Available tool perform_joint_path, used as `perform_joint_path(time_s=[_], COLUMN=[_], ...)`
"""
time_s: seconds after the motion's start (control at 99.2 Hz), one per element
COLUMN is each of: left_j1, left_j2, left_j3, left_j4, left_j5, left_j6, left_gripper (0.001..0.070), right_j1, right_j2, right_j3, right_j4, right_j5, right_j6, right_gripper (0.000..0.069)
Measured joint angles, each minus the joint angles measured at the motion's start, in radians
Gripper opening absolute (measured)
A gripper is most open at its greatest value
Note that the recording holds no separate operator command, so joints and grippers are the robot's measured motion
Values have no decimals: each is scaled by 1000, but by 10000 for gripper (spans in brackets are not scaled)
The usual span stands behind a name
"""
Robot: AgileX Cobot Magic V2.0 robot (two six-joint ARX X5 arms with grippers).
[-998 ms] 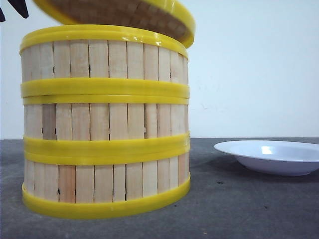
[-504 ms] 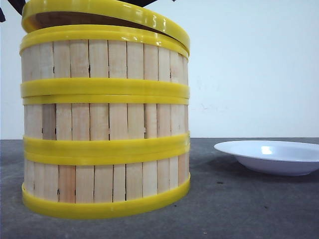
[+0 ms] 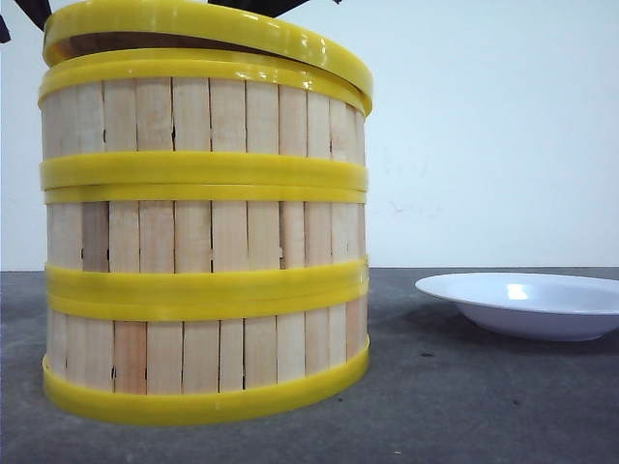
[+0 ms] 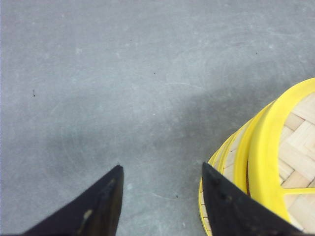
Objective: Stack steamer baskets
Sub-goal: 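Lower the lid onto the top basket and open right gripper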
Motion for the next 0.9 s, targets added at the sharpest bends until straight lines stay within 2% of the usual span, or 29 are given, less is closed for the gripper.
perform_joint_path(time_s=[0.655, 0.716, 0.837, 0.897], left_j1=[0, 0, 0, 0], left_j2=[0, 0, 0, 0], left_j3=[0, 0, 0, 0], left_j4=[0, 0, 0, 0], left_j5=[0, 0, 0, 0], left_j6=[0, 0, 0, 0], left_gripper=[299, 300, 300, 300], right_j1=[17, 15, 3, -7], right_j2=[39, 39, 39, 36], right_j3=[12, 12, 12, 11], right_j4=[11, 10, 8, -8], right_j5=[14, 14, 16, 14], right_j6=[-8, -8, -11, -13], right_gripper=[62, 102, 266, 314])
